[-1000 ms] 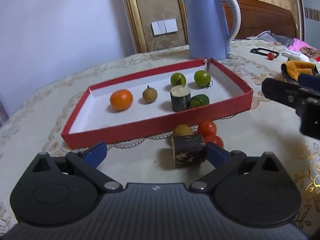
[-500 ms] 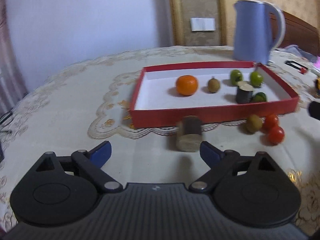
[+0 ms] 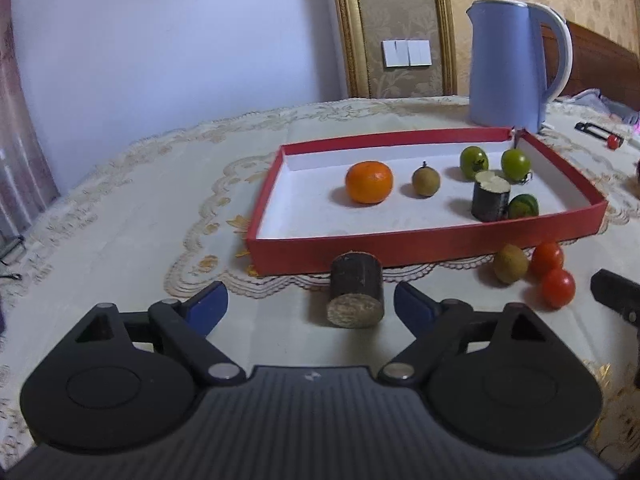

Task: Organize fruits
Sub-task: 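Move the open left gripper toward the second eggplant slice on the table, then close the left gripper on the second eggplant slice and lift it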

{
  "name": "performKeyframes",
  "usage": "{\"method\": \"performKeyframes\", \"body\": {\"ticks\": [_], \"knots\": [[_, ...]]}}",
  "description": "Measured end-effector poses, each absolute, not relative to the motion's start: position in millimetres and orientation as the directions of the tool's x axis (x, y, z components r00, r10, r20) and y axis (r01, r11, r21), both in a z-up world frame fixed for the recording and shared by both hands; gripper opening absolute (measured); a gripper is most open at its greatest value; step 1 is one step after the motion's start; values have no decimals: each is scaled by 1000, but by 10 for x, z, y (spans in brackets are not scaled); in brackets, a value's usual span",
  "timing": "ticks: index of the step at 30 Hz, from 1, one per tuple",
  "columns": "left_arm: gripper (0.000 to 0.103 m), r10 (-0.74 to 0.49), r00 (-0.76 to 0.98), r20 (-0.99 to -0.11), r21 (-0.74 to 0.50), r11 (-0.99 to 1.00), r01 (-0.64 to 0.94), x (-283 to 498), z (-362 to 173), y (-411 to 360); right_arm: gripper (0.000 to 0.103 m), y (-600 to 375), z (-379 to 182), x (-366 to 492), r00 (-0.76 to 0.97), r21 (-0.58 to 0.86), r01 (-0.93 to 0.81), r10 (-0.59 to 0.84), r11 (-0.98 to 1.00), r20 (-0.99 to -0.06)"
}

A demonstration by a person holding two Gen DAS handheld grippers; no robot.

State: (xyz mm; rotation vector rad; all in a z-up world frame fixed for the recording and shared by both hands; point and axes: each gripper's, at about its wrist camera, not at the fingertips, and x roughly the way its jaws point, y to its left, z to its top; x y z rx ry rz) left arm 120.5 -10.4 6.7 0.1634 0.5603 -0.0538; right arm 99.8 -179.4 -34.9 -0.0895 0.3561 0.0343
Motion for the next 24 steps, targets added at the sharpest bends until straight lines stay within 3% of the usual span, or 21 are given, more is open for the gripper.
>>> {"method": "performKeyframes", "body": {"ticks": [6,9,15,17,24], "knots": [[88,-18,837,-547,137,984,110,1267,45,-162,88,-1737,-340,982,939,-97,-43,7,994,-343],[85,-23,813,-582,132,984,122,1329,9,-185,99,-1739,-311,971,937,-87,-31,-2,996,-349],[51,-59,793,-607,85,987,138,1363,0,-156,103,-1689,-275,912,949,-137,-30,-15,990,-314],[31,-69,789,-610,76,986,145,1372,14,-158,103,-1681,-274,927,946,-133,-44,-1,990,-323],[31,-122,785,-608,21,985,169,1341,44,-79,103,-1578,-308,966,936,-140,-100,46,985,-349]]}}
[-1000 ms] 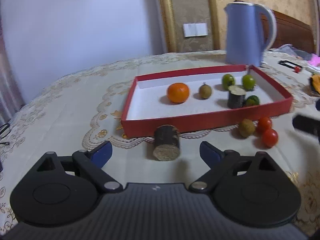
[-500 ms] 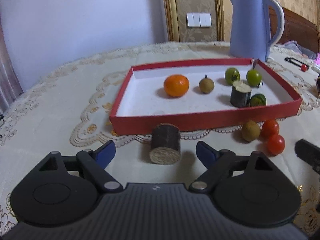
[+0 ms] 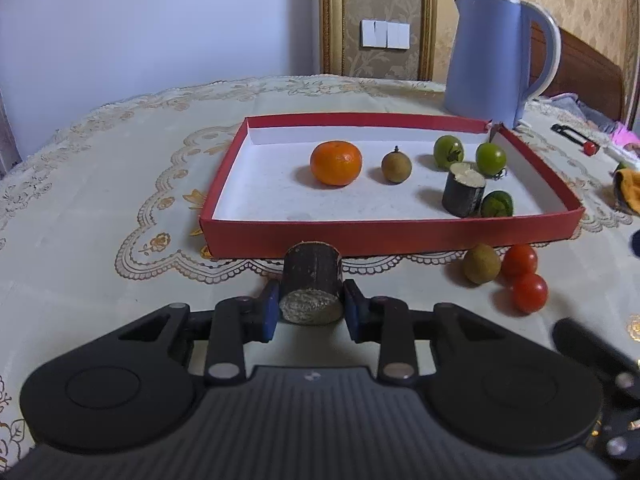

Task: Organize fruits
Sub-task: 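Close the left gripper on the second eggplant slice and lift it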

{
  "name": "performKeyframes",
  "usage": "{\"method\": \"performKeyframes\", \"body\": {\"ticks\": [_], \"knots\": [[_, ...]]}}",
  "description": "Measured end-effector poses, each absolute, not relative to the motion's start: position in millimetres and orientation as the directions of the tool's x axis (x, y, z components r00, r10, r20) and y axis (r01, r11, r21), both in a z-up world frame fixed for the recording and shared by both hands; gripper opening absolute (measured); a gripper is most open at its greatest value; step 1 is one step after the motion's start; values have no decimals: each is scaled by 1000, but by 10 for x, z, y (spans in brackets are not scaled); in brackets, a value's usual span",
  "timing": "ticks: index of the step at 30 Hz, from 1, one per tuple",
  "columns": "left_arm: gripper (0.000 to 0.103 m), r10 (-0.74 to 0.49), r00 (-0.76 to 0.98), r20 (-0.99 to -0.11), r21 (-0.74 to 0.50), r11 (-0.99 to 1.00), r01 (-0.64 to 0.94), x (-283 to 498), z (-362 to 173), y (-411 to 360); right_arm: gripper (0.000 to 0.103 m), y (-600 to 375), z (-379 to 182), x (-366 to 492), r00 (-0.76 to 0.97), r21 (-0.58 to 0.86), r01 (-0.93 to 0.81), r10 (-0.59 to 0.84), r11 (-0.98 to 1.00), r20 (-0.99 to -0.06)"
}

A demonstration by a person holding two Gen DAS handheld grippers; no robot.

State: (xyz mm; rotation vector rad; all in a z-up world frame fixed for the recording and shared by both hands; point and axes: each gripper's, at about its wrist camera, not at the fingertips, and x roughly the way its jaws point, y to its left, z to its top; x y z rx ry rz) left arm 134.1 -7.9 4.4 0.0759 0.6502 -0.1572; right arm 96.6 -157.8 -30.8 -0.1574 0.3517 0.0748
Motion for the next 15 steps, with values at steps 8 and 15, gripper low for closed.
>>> {"method": "performKeyframes", "body": {"ticks": [8,15], "knots": [[30,-95,807,-583,44,988,148,1254,84,-26,97,-1540,-339,1061,921,-125,-104,48,987,-388],[31,-88,819,-566,52,988,142,1186,133,-10,70,-1560,-370,1198,887,-92,-128,73,987,-456]]}}
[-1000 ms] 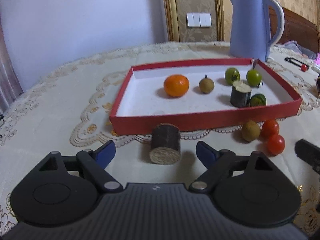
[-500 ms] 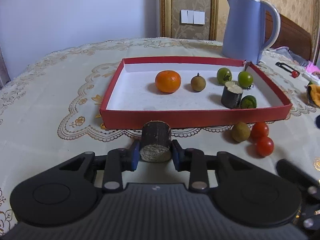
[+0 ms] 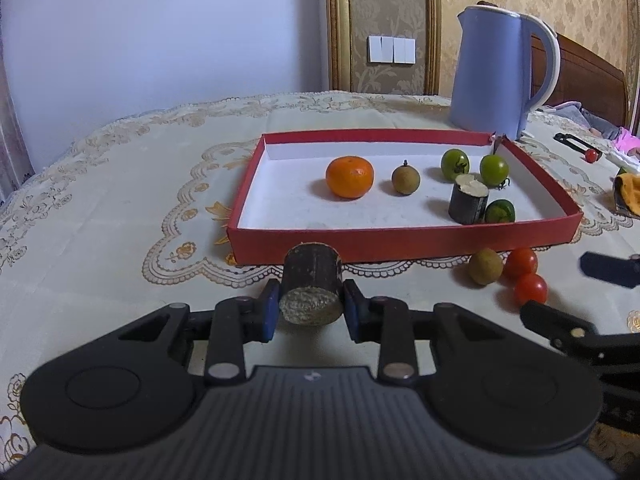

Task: Organize fruits
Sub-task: 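Close the left gripper on the second eggplant slice and lift it, then grasp a red cherry tomato with the right gripper while the left gripper holds the eggplant slice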

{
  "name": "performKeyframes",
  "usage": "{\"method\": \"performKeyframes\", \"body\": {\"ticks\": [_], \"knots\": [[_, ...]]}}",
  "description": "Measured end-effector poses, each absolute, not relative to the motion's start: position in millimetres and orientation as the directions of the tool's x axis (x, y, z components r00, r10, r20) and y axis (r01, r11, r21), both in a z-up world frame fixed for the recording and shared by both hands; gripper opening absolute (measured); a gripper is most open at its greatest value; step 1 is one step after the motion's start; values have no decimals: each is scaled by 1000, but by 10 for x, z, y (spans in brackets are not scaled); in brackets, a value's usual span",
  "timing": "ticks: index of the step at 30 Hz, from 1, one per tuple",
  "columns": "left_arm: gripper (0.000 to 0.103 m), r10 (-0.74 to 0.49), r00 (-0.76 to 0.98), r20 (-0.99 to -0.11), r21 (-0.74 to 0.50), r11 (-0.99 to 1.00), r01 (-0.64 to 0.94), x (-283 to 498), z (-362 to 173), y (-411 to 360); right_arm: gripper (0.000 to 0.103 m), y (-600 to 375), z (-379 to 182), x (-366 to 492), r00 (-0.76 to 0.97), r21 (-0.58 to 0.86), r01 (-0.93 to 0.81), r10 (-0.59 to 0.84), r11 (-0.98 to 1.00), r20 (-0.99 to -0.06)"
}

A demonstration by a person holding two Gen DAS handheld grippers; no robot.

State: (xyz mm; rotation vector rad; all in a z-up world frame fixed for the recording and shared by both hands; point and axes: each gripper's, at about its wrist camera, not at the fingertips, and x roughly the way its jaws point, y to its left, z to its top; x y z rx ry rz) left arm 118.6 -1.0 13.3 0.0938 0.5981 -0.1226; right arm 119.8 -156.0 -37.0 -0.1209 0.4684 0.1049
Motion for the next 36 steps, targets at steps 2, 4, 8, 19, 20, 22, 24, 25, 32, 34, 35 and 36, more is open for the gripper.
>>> {"method": "performKeyframes", "body": {"ticks": [2,4,8,19,20,22,24,25,32,34,35,36], "knots": [[31,-82,825,-559,56,989,135,1174,151,-12,57,-1537,-374,1235,878,-90,-141,82,986,-472],[31,-88,826,-557,51,989,140,1162,164,-2,51,-1518,-380,1275,867,-82,-144,86,986,-490],[30,-84,830,-551,59,989,138,1139,172,0,43,-1498,-401,1342,856,-73,-149,92,986,-509],[30,-75,828,-556,65,989,133,1146,137,10,26,-1559,-420,1350,854,-30,-136,102,990,-510],[30,-75,829,-553,67,989,134,1140,140,8,26,-1570,-415,1332,856,-28,-134,102,991,-506],[30,-77,831,-551,68,988,136,1131,148,3,26,-1596,-394,1293,862,-18,-137,110,990,-494],[30,-79,834,-546,68,988,137,1115,163,-1,26,-1613,-373,1265,868,-15,-139,115,990,-483],[30,-81,836,-543,67,988,139,1104,175,-3,26,-1622,-362,1248,871,-14,-142,118,990,-476],[30,-87,864,-496,90,984,151,1023,328,-74,26,-1727,-347,1190,891,23,-138,134,990,-434],[30,-91,870,-485,99,982,158,1030,367,-101,26,-1738,-337,1172,895,28,-143,141,989,-424],[30,-87,872,-482,105,982,156,1041,382,-117,26,-1741,-329,1162,897,27,-144,142,989,-419],[30,-83,873,-480,111,982,154,1055,393,-131,26,-1748,-325,1158,899,27,-141,139,990,-416]]}}
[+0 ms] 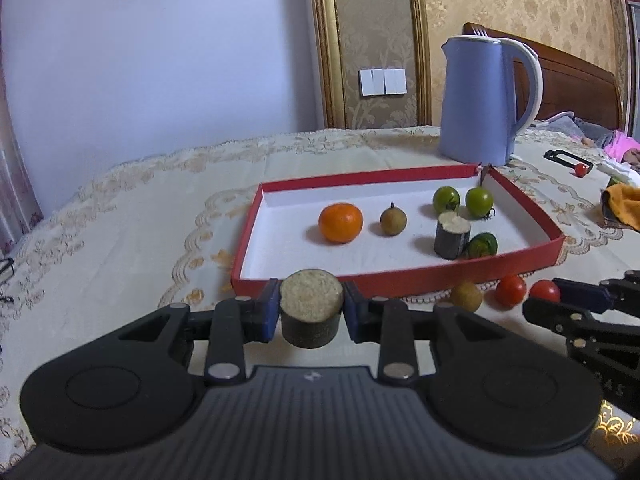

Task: Organize fruits
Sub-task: 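Grasp a red cherry tomato with the right gripper while the left gripper holds the eggplant slice, then lower the eggplant slice into the tray and open the left gripper while the right gripper holds the tomato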

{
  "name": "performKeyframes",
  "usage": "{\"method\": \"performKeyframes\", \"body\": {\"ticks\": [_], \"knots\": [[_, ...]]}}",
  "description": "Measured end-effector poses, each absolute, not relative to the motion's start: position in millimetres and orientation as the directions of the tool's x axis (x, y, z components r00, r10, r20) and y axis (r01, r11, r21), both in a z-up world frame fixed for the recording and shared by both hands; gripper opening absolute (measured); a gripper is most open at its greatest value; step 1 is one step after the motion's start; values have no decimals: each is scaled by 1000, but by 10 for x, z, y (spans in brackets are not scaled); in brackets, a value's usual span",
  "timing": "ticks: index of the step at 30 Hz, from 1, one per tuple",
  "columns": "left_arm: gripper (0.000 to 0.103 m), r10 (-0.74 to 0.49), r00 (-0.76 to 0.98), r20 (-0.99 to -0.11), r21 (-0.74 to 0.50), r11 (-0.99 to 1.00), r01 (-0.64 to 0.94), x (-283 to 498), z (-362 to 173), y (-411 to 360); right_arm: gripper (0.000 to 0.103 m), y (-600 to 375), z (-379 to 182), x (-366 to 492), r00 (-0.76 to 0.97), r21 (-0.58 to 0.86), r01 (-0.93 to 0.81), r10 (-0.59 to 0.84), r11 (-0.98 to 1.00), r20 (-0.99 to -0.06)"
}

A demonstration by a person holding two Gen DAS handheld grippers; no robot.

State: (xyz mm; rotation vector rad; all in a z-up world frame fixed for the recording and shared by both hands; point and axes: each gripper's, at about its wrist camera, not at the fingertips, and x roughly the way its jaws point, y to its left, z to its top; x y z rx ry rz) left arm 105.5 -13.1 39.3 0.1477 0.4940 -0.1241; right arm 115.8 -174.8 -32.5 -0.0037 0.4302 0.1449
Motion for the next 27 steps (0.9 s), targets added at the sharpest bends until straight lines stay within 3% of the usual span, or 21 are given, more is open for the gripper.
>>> {"method": "performKeyframes", "body": {"ticks": [16,27], "knots": [[30,-89,892,-442,119,980,157,1398,549,-186,26,-1927,-241,1027,931,54,-97,110,994,-349],[31,-10,892,-452,169,981,97,1971,555,-309,26,-1942,-113,935,945,76,-110,128,991,-302]]}}
